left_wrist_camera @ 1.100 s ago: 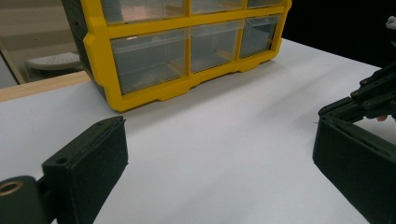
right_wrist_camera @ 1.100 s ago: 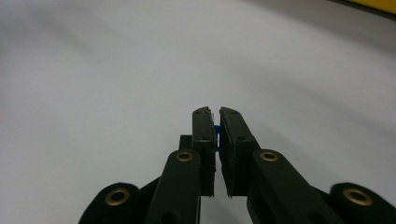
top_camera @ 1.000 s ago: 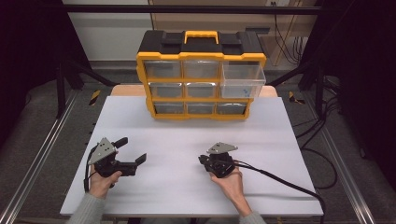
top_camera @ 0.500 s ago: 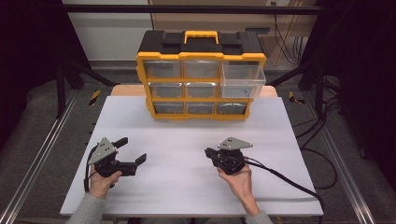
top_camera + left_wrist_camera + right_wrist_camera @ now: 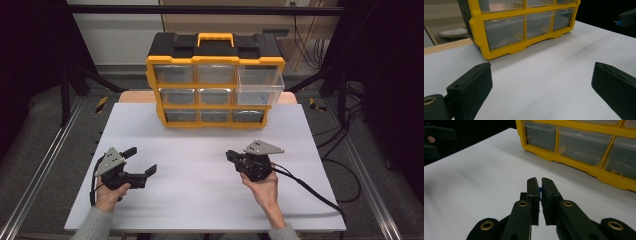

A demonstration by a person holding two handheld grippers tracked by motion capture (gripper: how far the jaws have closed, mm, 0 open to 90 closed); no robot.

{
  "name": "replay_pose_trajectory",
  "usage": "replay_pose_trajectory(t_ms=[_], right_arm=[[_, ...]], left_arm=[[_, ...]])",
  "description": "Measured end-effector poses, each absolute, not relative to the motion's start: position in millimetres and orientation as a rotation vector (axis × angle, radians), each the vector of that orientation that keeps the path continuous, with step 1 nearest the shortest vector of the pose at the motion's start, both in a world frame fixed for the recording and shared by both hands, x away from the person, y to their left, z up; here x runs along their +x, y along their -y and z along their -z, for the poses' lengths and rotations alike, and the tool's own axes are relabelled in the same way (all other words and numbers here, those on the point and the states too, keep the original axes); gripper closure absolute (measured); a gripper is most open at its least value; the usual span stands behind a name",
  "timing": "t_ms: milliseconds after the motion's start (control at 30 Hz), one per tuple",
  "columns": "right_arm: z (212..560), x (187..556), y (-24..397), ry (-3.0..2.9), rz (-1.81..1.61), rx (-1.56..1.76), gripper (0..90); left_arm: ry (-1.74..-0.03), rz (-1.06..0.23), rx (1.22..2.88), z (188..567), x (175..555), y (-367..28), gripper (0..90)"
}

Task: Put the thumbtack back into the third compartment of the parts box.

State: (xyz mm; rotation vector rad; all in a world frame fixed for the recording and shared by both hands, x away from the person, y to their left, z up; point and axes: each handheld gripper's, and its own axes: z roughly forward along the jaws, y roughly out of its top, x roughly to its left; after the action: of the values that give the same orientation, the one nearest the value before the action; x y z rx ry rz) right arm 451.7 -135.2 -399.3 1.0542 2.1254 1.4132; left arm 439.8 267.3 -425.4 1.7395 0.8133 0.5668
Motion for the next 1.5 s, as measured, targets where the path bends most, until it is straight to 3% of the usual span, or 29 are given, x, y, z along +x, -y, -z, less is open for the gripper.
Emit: replay_pose_trajectory(t_ms=[1500], right_arm=[[302,460,180,-1.950,-1.471,1.033,85.7]], left_arm=[[-0.815,-0.567,1.741,426,440,-267,2.7]])
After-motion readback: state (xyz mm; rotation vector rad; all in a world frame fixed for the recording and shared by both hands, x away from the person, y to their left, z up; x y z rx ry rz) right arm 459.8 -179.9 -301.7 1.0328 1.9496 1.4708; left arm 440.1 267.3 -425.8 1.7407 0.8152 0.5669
